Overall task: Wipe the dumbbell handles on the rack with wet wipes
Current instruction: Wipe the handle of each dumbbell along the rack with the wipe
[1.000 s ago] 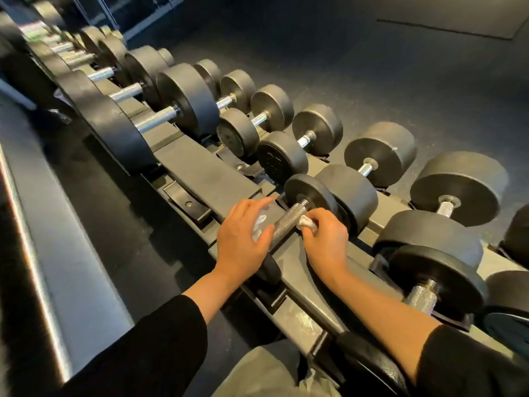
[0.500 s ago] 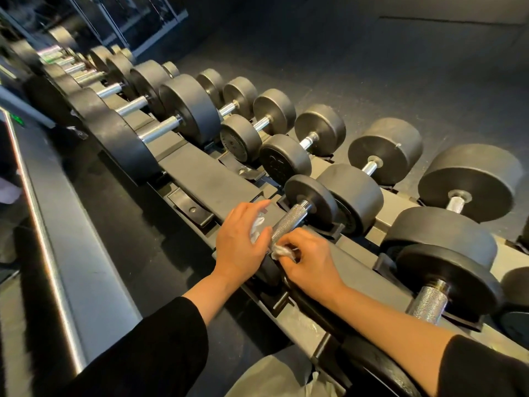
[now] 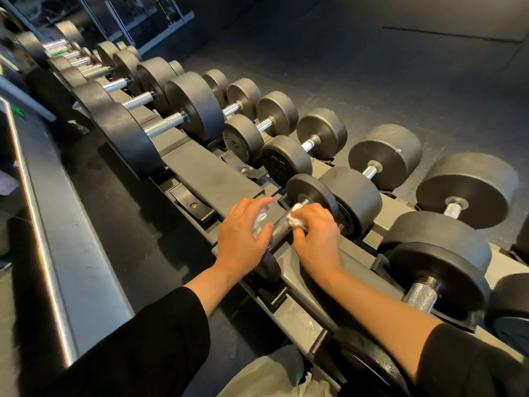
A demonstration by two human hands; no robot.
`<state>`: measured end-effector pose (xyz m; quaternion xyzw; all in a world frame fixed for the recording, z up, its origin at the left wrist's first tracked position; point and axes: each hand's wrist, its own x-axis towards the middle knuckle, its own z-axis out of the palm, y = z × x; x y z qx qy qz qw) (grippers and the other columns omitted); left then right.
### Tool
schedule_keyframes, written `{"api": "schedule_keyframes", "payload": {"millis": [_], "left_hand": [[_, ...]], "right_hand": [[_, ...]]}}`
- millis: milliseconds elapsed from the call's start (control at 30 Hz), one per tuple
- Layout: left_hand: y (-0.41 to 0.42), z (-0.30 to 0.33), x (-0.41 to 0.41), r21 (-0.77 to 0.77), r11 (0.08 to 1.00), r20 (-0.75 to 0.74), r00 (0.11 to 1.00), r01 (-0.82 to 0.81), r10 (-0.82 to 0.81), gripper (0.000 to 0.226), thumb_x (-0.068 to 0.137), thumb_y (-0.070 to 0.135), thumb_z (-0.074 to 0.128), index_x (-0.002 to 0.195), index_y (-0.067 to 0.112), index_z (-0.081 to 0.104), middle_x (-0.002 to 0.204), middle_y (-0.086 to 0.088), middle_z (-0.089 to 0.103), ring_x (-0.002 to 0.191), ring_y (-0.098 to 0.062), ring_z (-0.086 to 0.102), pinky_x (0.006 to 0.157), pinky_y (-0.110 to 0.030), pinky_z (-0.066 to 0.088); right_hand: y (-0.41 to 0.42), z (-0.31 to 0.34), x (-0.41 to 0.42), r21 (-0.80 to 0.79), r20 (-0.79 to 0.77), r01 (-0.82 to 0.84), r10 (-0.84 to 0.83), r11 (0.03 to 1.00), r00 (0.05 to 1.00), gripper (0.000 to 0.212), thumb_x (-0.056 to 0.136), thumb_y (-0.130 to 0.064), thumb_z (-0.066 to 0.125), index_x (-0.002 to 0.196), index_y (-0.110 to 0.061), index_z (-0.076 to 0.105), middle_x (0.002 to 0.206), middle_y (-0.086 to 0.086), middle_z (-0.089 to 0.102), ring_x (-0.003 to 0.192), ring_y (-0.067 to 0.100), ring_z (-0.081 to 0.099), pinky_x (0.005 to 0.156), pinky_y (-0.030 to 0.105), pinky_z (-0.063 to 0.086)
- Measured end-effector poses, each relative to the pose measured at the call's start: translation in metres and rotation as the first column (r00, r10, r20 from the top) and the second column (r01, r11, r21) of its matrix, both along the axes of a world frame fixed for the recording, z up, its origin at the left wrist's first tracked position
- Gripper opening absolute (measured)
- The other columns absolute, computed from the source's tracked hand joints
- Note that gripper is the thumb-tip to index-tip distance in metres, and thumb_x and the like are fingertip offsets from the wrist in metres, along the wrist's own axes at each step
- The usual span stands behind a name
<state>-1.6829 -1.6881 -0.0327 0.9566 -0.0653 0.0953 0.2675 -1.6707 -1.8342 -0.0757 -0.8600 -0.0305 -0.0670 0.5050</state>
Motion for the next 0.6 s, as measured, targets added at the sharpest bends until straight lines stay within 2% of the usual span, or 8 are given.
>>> {"api": "schedule_keyframes", "payload": {"millis": [67,167,267,400,600], "left_hand": [[0.000,0.000,0.000,-0.005,1.000,0.008,1.000,-0.004,0.004,0.041,0.085,0.026,0.052,0.127,0.024,0.054,0.110,0.005,0.056,0.097,-0.003,0.050,0.077,-0.011,0.041],[-0.001,-0.001,0.000,-0.008,1.000,0.021,1.000,-0.008,0.008,0.040,0.086,0.024,0.052,0.126,0.024,0.055,0.108,0.006,0.056,0.095,-0.003,0.050,0.076,-0.012,0.040],[-0.001,-0.001,0.001,-0.003,1.000,0.027,1.000,-0.001,0.001,0.039,0.087,0.022,0.049,0.125,0.022,0.055,0.105,0.008,0.054,0.090,-0.003,0.050,0.072,-0.013,0.040],[0.000,-0.002,0.001,-0.001,1.000,0.038,0.999,0.006,-0.006,0.040,0.089,0.028,0.038,0.123,0.020,0.056,0.101,0.005,0.055,0.086,-0.007,0.052,0.068,-0.021,0.046],[0.002,-0.003,0.001,-0.034,0.999,0.060,0.998,0.030,-0.028,0.040,0.089,0.027,0.034,0.120,0.018,0.058,0.102,0.003,0.058,0.088,-0.009,0.054,0.069,-0.029,0.051]], "right_hand": [[0.001,0.001,-0.008,-0.008,0.011,-0.077,0.077,0.997,0.997,0.024,0.081,-0.001,0.063,0.100,-0.015,0.068,0.104,-0.006,0.058,0.099,0.003,0.045,0.082,0.004,0.031],[0.002,0.000,-0.017,0.016,0.070,-0.182,0.180,0.983,0.981,0.024,0.078,0.001,0.065,0.095,-0.014,0.069,0.099,-0.008,0.059,0.098,0.004,0.051,0.088,0.011,0.038],[0.004,-0.001,-0.021,0.045,0.123,-0.273,0.265,0.961,0.956,0.021,0.075,0.001,0.067,0.091,-0.012,0.070,0.092,-0.006,0.059,0.090,0.007,0.054,0.082,0.020,0.046],[0.004,-0.005,-0.023,0.053,0.134,-0.311,0.302,0.949,0.944,0.021,0.073,0.001,0.068,0.090,-0.011,0.071,0.090,-0.004,0.059,0.083,0.008,0.055,0.076,0.016,0.043],[0.002,0.001,-0.021,0.027,0.100,-0.344,0.340,0.939,0.935,0.022,0.074,0.000,0.068,0.093,-0.012,0.072,0.092,-0.005,0.060,0.085,0.005,0.054,0.079,0.017,0.045]]}}
